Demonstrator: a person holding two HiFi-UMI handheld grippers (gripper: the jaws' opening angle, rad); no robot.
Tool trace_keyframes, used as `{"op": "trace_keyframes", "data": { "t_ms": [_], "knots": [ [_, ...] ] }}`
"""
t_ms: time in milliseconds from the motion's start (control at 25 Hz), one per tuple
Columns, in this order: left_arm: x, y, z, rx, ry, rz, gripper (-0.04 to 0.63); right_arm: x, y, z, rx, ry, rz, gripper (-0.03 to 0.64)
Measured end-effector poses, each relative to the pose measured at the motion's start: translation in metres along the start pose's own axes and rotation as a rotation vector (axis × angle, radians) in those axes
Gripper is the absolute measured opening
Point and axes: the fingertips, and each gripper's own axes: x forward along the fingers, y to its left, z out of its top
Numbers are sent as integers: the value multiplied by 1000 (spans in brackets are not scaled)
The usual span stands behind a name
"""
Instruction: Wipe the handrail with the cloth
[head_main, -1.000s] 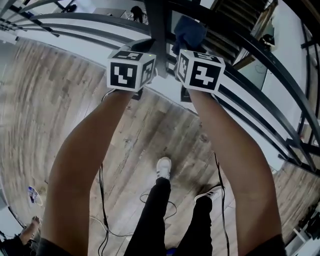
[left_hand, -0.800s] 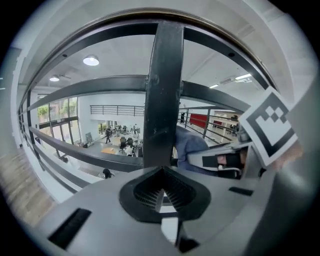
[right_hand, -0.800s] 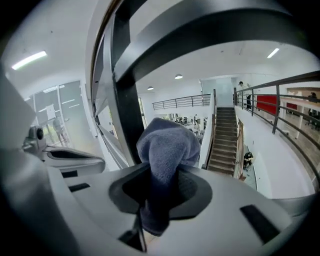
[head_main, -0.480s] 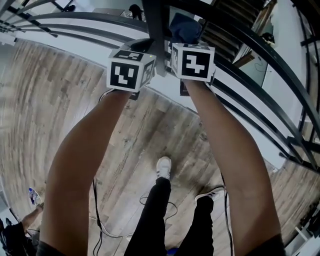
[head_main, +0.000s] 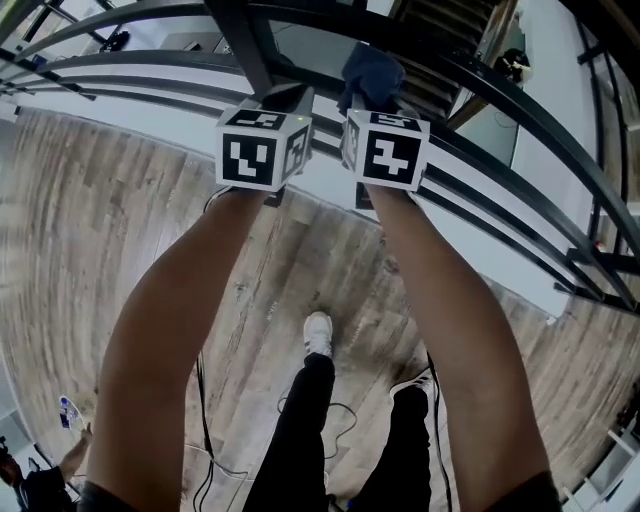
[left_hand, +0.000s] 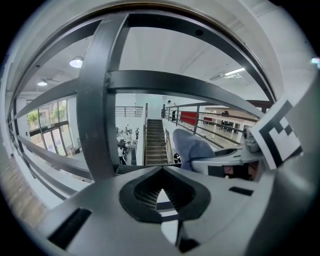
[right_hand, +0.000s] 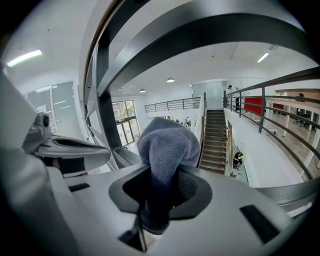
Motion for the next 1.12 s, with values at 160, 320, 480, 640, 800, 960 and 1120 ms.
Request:
{"op": "trace_keyframes", "data": {
  "t_ms": [160, 320, 480, 640, 800, 960, 1120],
  "knots": [
    [6, -38, -6, -37, 3, -15, 2, -25, -44, -10, 6, -19, -34, 89],
    [10, -78, 0, -10, -9, -49, 3, -49, -79, -18, 15, -33, -57, 89],
    [24, -120, 6, -8, -9, -62, 2, -80, -127, -29, 40, -33, -89, 89],
    [37, -177, 7, -22, 18, -106, 2, -110, -177, -42, 79, -11, -105, 89],
    [47, -235, 16, 8, 14, -141, 2, -141, -226, -53, 94, -10, -128, 89],
    [56, -291, 26, 44, 11, -189, 2, -173, -272, -62, 112, -2, -159, 89],
    [66, -334, 27, 68, 23, -217, 2, -203, -322, -71, 138, -1, -191, 89]
  ]
}}
